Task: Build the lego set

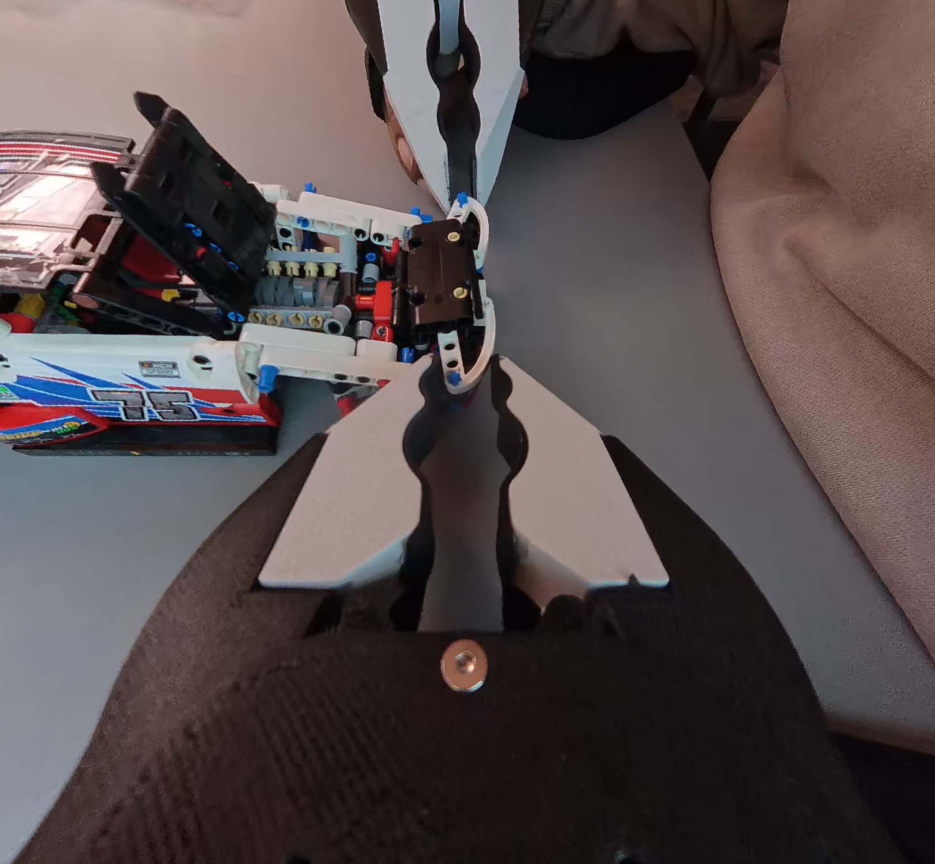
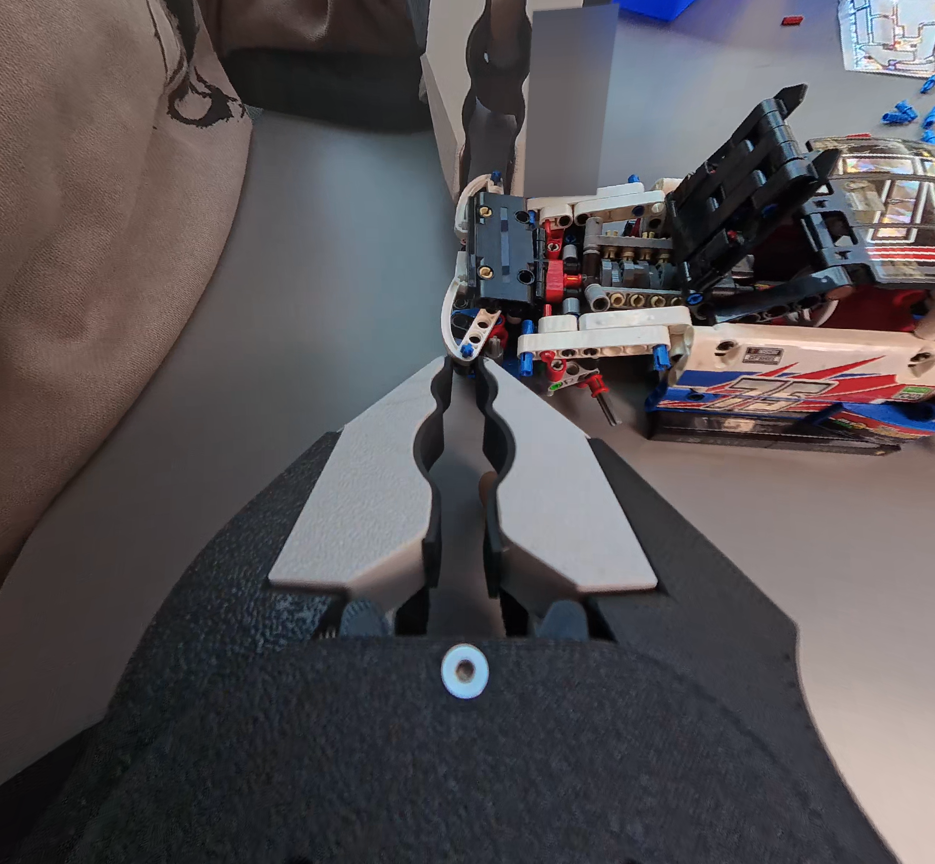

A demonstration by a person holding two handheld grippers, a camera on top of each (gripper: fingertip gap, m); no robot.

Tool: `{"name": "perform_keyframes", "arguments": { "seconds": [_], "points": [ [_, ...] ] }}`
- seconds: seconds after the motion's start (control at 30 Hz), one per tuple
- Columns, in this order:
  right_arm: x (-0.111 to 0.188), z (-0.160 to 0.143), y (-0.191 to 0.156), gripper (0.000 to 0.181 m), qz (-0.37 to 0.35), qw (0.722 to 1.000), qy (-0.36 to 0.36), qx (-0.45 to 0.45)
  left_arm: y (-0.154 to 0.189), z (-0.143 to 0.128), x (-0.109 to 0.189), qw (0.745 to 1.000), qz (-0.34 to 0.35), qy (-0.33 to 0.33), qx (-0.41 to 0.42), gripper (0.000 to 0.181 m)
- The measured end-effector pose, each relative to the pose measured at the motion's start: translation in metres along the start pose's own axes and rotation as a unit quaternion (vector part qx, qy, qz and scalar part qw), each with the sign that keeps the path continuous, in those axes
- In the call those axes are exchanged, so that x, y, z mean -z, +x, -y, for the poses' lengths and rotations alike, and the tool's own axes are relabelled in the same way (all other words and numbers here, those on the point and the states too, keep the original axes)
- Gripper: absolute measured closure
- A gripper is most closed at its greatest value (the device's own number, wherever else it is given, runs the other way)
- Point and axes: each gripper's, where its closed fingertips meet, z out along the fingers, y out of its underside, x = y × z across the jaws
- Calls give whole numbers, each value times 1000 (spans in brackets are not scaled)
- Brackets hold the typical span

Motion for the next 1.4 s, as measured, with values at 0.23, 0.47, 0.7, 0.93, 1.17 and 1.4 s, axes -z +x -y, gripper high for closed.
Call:
{"name": "perform_keyframes", "arguments": {
  "seconds": [0.23, 0.47, 0.7, 0.93, 1.17, 1.4],
  "points": [
    [0, 1, 1, 175, -8, 1000, 2, 1, -3, -2, 3, 999, 25, -16, 23, 158],
    [-2, 0, 1, 172, -14, 1000, -2, 7, -2, -1, 2, 999, 42, -21, -6, 163],
    [-3, 2, 1, 174, -17, 1000, 1, 9, -3, -2, 3, 998, 55, -28, -2, 165],
    [-5, 5, 1, 175, -20, 1000, 5, 11, -4, -4, 6, 998, 61, -32, 0, 165],
    [-5, 6, 3, 179, -27, 1000, 9, 10, -5, -5, 11, 998, 59, -32, -1, 165],
    [-6, 7, 5, 178, -33, 999, 9, 10, -4, -7, 14, 998, 59, -31, 4, 165]
  ]
}}
